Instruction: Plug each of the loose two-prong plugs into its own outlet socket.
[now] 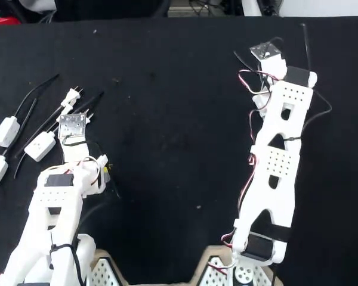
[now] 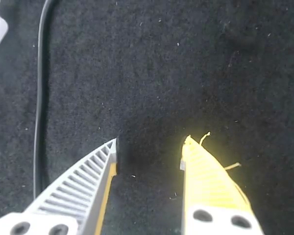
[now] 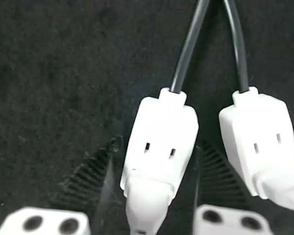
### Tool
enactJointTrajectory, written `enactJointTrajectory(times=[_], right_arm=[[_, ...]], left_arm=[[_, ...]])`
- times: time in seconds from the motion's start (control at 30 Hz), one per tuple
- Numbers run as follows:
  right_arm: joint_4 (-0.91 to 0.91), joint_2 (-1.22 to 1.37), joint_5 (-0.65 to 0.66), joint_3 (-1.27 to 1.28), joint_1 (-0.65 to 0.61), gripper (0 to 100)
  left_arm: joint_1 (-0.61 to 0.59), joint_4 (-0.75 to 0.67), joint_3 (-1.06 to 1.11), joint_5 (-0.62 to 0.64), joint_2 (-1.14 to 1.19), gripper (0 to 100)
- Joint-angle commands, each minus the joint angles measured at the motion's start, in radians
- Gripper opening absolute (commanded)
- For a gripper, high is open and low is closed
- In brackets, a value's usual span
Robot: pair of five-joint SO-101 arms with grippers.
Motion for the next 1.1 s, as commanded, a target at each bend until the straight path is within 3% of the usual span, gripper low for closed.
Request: enactJointTrajectory(times=[0.0,0.63,1.07], right_arm=[[0.028,-0.127,0.008,-0.045,0.02,20.8],[0.037,-0.522,-0.212,-0.018,-0.1,20.4],[0.032,-1.171,-0.252,0.751,-0.17,20.4]], left_arm=[[-0.012,-0.006,-0.004,-0.006,-0.017,22],[-0.012,-0.006,-0.004,-0.006,-0.018,22],[-0.012,-0.006,-0.004,-0.006,-0.018,22]])
